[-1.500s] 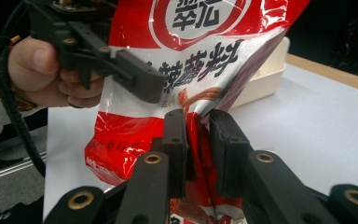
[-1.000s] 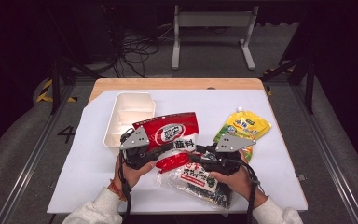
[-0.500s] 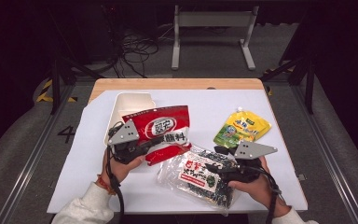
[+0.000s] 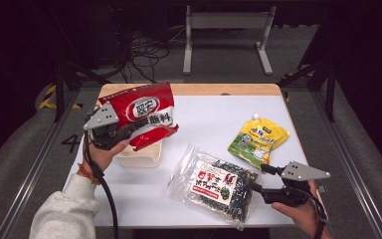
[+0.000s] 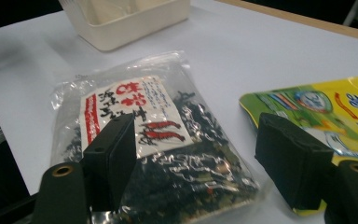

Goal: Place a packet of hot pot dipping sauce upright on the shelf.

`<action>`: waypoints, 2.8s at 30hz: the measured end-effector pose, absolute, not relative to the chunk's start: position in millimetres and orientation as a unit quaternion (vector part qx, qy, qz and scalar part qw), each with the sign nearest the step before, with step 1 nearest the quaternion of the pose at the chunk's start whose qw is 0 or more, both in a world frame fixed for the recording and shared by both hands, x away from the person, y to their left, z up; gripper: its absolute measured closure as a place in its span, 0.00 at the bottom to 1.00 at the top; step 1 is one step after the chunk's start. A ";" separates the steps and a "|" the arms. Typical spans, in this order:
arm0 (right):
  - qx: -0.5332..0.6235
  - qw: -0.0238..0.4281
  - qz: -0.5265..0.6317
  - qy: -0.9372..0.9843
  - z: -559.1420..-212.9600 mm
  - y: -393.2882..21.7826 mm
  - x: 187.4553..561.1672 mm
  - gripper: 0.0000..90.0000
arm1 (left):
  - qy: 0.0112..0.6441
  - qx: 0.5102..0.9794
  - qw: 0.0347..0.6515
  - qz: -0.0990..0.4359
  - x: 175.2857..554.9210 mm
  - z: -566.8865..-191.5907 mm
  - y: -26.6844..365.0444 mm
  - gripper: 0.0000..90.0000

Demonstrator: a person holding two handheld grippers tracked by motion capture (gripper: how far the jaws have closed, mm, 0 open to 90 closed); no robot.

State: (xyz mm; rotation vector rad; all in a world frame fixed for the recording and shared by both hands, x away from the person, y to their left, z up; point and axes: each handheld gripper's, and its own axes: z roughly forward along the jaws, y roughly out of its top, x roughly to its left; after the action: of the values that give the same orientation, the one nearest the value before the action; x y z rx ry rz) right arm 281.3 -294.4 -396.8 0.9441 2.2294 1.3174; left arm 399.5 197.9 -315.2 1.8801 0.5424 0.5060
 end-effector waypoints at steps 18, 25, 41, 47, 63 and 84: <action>0.379 0.205 0.439 0.788 -413.9 -317.2 261.2 0.32 | 0.232 0.808 0.481 0.246 471.8 -312.3 211.2 0.99; 0.385 0.195 0.440 0.787 -415.5 -319.1 260.2 0.31 | 0.235 0.814 0.469 0.251 494.3 -322.9 207.7 0.99; 0.385 0.189 0.443 0.787 -414.4 -317.8 261.1 0.31 | 0.252 0.829 0.435 0.245 525.8 -347.8 202.2 0.99; 0.383 0.190 0.440 0.790 -414.7 -316.1 261.0 0.32 | 0.260 0.825 0.437 0.247 528.5 -353.0 200.0 0.98; 0.372 0.180 0.441 0.796 -416.2 -310.5 261.4 0.31 | 0.284 0.829 0.422 0.231 523.8 -371.3 211.7 0.96; 0.365 0.199 0.425 0.804 -417.6 -308.9 269.4 0.41 | 0.327 0.789 0.462 0.242 477.7 -375.4 248.7 0.86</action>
State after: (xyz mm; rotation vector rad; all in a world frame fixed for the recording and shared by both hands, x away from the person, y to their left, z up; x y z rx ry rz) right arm 269.4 -308.9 -417.6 1.0212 2.2490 1.1876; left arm 477.7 248.7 -375.4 1.9397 0.8035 0.5945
